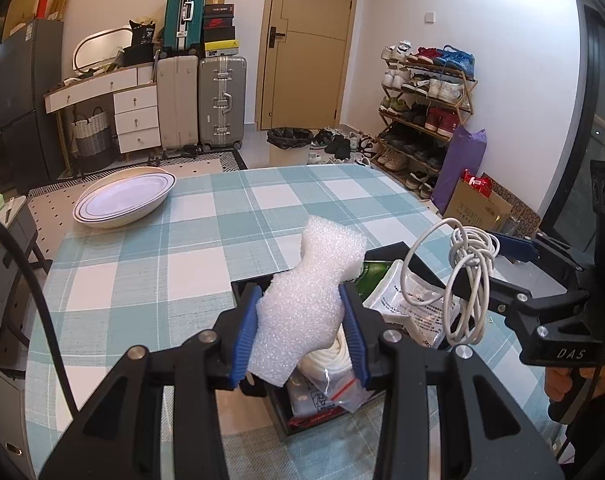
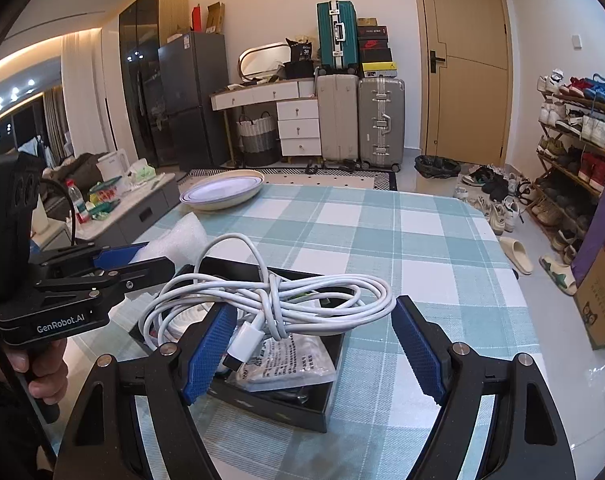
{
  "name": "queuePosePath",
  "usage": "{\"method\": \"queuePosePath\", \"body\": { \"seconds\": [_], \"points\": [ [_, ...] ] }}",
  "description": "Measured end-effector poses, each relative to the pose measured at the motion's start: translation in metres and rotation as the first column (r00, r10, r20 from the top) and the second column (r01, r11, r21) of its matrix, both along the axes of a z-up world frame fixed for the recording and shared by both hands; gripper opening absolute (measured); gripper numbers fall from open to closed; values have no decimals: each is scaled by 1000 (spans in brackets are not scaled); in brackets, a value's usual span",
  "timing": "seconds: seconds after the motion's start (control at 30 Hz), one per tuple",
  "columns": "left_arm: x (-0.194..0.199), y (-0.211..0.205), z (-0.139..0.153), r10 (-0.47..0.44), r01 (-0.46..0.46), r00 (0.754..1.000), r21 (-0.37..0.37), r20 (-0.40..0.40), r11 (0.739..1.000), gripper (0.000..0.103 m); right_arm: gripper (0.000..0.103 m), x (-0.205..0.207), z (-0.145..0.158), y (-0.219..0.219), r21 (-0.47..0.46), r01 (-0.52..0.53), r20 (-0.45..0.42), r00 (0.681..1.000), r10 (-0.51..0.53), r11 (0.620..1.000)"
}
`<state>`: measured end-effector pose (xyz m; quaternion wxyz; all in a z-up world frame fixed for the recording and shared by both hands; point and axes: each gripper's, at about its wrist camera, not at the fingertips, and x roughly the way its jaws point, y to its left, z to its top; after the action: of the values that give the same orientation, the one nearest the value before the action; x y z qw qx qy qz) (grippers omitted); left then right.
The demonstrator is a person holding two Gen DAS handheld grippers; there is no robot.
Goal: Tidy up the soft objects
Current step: 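Lower the foam into the box with the left tool while the right lowers the cables in, then open both tools and withdraw them from the box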
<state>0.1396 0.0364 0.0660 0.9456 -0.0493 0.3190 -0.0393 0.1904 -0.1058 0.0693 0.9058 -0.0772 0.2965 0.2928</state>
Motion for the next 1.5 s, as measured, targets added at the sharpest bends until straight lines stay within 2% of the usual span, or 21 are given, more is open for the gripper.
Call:
{"method": "queuePosePath", "body": {
  "seconds": [0.53,0.77,0.97,1.07,1.17,1.23,1.37,1.43,1.5],
  "points": [
    [24,-5,-22,-26,26,999,9,-35,1000,39,81,17,-36,29,-176,-40,35,998,47,984],
    [29,-7,-28,-33,33,999,23,-36,999,39,81,20,-50,49,-270,-69,46,995,84,960],
    [31,-10,-31,-35,37,999,46,-34,998,39,81,28,-55,52,-286,-67,37,996,81,956],
    [31,-9,-31,-34,36,999,51,-38,998,41,86,30,-55,52,-292,-66,34,996,79,954],
    [29,-9,-29,-30,32,999,57,-33,998,51,92,27,-51,48,-292,-54,49,996,72,955],
    [25,-7,-27,-22,23,1000,59,-21,998,62,95,25,-49,45,-283,-56,41,997,70,957],
    [19,-2,-20,-23,23,1000,35,-6,999,67,97,20,-45,38,-290,-46,46,997,62,956],
    [15,-1,-17,-8,8,1000,40,3,999,81,97,19,-43,37,-300,-37,47,997,53,953],
    [9,-1,-14,-6,6,1000,36,19,999,81,97,17,-41,36,-305,-26,49,998,43,952]
  ]
}}
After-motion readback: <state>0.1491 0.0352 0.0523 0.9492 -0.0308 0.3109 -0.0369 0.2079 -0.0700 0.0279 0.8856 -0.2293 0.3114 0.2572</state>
